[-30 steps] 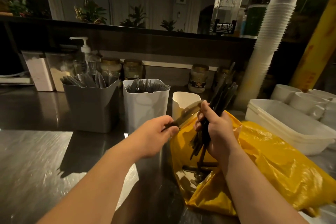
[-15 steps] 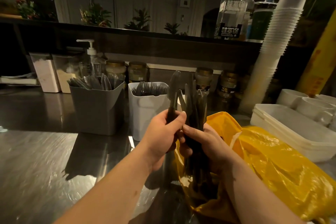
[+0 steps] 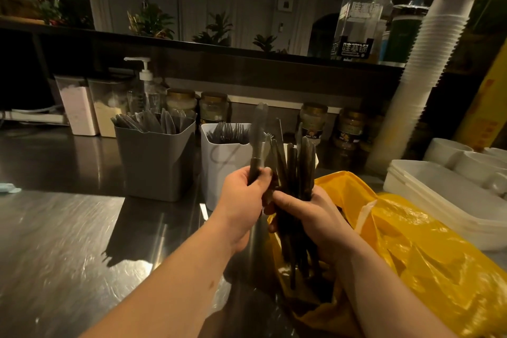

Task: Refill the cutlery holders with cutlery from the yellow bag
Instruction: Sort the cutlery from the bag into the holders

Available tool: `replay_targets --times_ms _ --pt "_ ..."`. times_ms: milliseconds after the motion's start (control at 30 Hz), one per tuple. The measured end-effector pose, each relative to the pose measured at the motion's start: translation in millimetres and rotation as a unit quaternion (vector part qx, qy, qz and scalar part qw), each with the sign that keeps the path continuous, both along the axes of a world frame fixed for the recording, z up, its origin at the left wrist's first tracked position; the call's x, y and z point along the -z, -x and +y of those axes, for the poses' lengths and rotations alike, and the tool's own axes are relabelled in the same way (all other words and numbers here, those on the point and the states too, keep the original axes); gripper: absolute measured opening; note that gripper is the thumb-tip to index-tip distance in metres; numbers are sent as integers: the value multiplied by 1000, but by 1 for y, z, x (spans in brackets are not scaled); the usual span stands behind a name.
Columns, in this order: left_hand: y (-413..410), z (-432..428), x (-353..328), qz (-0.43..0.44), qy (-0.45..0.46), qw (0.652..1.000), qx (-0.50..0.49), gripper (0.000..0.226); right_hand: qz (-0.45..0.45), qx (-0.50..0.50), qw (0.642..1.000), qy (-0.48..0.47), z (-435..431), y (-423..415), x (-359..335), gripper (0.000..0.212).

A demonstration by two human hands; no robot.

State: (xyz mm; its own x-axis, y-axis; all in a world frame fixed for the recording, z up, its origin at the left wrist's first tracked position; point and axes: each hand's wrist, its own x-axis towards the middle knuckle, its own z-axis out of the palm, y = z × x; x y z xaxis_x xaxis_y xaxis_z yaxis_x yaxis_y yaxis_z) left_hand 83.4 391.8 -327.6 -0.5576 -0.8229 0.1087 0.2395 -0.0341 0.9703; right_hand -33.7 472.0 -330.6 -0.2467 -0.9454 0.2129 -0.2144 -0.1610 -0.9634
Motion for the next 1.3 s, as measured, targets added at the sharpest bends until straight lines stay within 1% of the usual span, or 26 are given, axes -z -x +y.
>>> replay_targets --times_ms 200,267,333,367,433,467,533,567,633,667,700,867,933,1067,1133,1167,1233,1300 --pt "2 -1 1 55 7 997 -59 24 -12 17 1000 -7 -1 -4 0 34" --pt "1 -4 0 61 9 995 -82 30 -13 19 999 -26 0 -5 0 36" --pt "1 -6 1 71 -8 994 -84 38 -7 25 999 -47 0 -6 0 37" --pt "0 -6 1 79 -15 994 -80 40 -1 37 997 -61 -1 -7 0 40" --pt "0 -5 -1 86 -25 993 -74 42 0 62 995 -76 -3 -5 2 55" --pt "-1 -5 -2 85 -28 994 -70 44 -4 66 995 -78 -3 -3 3 57" --pt "-2 -7 -2 72 -29 995 -59 45 -33 46 995 -80 -1 1 2 47" --pt "-3 -7 -3 58 -23 997 -50 40 -54 22 995 -78 0 2 2 42" --pt "-4 -5 -3 6 8 1000 -28 22 -89 -22 993 -72 2 2 0 37" --pt "-4 -4 -3 -16 19 999 -19 15 -101 -31 992 -67 2 2 -1 36" --pt "-4 -4 -3 -32 26 999 -17 13 -116 -29 991 -65 2 2 -1 37" --pt "-5 -5 -2 -39 34 998 -18 28 -185 -15 981 -50 2 7 -1 39" --pt "-5 -3 -3 -56 12 998 -3 29 -193 -16 980 -46 2 7 -1 38" --pt "-3 1 -5 -93 6 996 14 28 -199 -14 979 -49 3 6 -1 39" --pt "-5 -1 -6 -104 -4 994 32 37 -196 -14 979 -48 3 6 0 39" --pt "-6 -3 -6 -104 -20 993 52 45 -193 -12 980 -49 2 7 0 39" --pt "-6 -6 -4 -71 -71 990 94 55 -193 -5 980 -51 1 8 1 39" --pt "-5 -9 0 -30 -85 991 102 49 -202 2 978 -55 0 9 2 41"
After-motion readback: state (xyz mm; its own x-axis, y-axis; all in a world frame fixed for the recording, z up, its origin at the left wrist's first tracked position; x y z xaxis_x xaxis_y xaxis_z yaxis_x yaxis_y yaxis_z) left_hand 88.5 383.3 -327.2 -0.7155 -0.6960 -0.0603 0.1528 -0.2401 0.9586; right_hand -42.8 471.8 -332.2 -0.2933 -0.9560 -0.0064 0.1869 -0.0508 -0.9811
